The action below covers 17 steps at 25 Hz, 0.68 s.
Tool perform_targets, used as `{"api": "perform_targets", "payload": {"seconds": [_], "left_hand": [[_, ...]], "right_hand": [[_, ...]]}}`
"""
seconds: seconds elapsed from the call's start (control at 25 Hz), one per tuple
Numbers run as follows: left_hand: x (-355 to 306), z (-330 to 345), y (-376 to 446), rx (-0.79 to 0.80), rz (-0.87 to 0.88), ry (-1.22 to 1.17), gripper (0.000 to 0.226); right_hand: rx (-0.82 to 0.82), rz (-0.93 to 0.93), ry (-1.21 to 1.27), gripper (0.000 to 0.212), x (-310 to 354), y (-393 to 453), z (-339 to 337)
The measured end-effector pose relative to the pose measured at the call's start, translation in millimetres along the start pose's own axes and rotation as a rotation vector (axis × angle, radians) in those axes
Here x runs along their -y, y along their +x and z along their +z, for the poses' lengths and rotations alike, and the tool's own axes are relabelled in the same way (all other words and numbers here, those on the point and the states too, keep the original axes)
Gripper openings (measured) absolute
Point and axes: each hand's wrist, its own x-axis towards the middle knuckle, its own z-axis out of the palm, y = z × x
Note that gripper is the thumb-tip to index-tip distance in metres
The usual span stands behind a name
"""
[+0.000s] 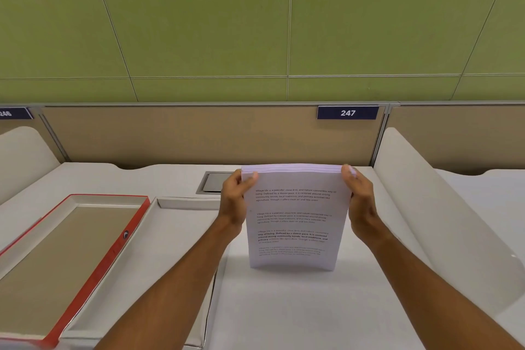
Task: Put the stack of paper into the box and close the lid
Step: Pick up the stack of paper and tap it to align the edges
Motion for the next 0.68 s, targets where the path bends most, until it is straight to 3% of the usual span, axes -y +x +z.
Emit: {"api": "perform_targets", "payload": {"seconds": [0.08,0.32,0.68], "left_hand": [[11.9,-14.6,-7.1,0.022,0.019,0.115,0.037],[37.6,-43.4,-15.0,-0.014,-0.003,0.509,0.022],[54.6,-44.9,-18.9,-0.011,-0.054,0.623,0.021]], "right_hand": [[0.113,0.014,-0.004,0.03,-14.9,-9.0,-15.3],[0.166,0.095,-0.214,0.027,-51.0,-18.9,-42.1],[0.23,0.16,-0.397,0.022,-72.4,-26.2,-51.4]]}}
